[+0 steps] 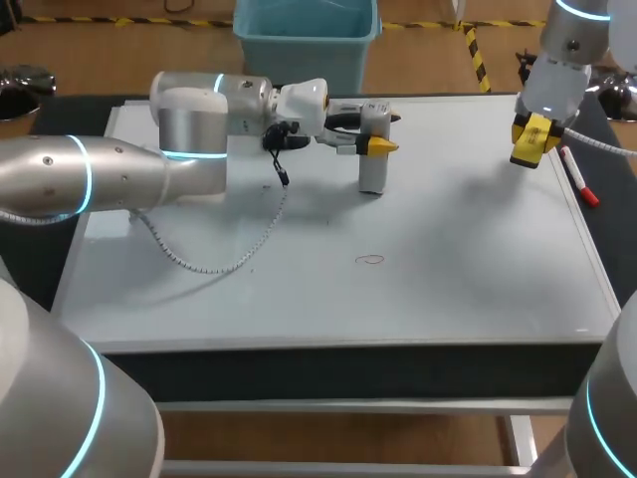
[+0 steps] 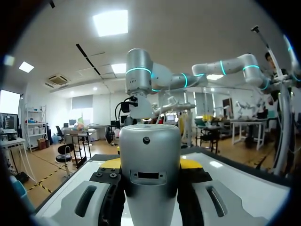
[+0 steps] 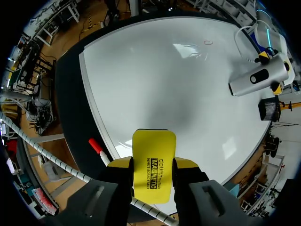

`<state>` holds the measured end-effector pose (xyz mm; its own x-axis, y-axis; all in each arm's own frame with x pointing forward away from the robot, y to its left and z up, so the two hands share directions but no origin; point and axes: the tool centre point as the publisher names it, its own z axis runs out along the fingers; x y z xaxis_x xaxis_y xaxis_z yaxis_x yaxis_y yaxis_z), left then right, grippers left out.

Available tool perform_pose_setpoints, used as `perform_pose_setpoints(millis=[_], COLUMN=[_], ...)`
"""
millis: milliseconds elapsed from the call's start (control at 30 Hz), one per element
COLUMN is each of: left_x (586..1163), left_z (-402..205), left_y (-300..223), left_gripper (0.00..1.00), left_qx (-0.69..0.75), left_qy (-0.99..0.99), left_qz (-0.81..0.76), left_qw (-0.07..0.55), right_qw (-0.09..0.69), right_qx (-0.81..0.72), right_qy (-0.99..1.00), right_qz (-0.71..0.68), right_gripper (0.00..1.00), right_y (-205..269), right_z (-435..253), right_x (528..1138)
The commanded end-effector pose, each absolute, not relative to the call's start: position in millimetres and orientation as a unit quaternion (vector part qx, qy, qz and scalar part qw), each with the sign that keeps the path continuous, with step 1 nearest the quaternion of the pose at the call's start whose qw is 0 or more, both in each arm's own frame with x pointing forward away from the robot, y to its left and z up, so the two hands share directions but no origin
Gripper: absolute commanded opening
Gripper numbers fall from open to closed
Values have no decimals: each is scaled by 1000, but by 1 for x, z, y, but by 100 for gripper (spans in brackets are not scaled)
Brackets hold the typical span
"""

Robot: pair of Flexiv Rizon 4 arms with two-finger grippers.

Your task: Pick up the inspection probe, press it on each red-marked spot on the whiteboard one by one, put down the probe, pick up the eraser, and wipe off all the red marks.

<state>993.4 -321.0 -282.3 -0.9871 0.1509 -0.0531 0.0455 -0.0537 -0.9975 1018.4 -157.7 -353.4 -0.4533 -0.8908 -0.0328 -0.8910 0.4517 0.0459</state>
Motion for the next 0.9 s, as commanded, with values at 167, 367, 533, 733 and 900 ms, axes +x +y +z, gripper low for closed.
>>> perform_pose_setpoints(millis=[167,367,533,733,900], left_x=[995,995,997,996,997], left_z=[-284,-277,-259,-242,-237], left_y=[-321,-314,-299,-269,-233], left_gripper=[0,0,0,0,0], left_qx=[-71,-50,-38,-31,-18], left_qy=[-687,-688,-693,-697,-700], left_qz=[722,723,719,717,713], left_qw=[38,38,33,9,-11], right_qw=[1,1,1,1,1], right_qx=[-524,-524,-524,-524,-524], right_qy=[851,851,851,851,851], right_qz=[27,27,27,27,27], right_gripper=[0,0,0,0,0], right_y=[-158,-158,-158,-158,-158], right_z=[-353,-353,-353,-353,-353], right_x=[1019,1019,1019,1019,1019])
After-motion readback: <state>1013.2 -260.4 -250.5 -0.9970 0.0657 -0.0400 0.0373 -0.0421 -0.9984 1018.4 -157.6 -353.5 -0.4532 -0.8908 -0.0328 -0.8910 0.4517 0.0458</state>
